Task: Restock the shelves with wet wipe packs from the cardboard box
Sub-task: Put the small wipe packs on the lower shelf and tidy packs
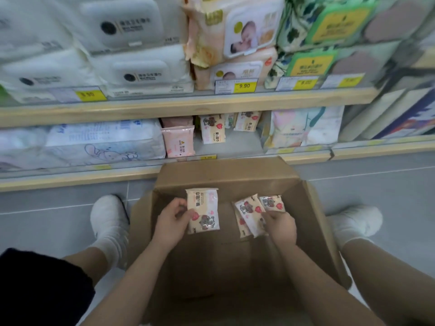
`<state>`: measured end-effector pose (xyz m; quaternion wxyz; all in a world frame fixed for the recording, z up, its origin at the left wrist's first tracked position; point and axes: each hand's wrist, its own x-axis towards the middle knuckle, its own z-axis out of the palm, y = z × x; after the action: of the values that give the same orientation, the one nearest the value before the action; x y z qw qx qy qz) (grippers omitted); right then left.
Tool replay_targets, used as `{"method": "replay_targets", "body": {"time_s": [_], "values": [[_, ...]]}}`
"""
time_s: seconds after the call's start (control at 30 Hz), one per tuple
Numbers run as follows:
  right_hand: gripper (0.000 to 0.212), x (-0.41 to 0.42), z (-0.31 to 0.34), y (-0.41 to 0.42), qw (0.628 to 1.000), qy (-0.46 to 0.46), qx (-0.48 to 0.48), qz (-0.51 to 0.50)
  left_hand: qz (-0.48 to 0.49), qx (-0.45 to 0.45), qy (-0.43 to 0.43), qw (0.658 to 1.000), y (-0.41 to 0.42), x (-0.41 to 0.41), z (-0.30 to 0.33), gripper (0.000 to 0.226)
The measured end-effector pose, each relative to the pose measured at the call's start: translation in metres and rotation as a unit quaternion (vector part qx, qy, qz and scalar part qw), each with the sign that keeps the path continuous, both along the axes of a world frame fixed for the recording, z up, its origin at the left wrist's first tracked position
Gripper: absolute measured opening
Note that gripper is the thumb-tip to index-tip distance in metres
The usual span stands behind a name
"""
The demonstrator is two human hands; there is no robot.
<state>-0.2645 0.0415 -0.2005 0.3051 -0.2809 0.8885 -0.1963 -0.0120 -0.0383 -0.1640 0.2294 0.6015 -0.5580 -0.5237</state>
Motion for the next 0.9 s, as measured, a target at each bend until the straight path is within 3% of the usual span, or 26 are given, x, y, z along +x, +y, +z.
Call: {"method": "replay_targets", "body": {"time_s": [0.23, 0.47, 0.63, 0.9], "values": [[0.014, -0.009, 0.059, -0.003, 0.984, -0.084, -0.154, 0.005, 0.008, -0.021, 0.024, 0.999, -0.003, -0.001, 0.031, 0.007], [0.014, 0.002, 0.114, -0.053, 0.961, -0.147, -0.225, 0.062, 0.031, -0.052, 0.031, 0.998, -0.031, 0.009, 0.049, 0.009], [0.020, 0.014, 0.102, -0.110, 0.960, -0.124, -0.223, 0.114, 0.069, -0.074, 0.033, 0.994, -0.060, 0.022, 0.044, 0.014], [0.017, 0.027, 0.053, -0.193, 0.969, -0.139, -0.198, 0.047, 0.082, -0.065, 0.044, 0.993, -0.087, 0.019, 0.021, 0.017]]}}
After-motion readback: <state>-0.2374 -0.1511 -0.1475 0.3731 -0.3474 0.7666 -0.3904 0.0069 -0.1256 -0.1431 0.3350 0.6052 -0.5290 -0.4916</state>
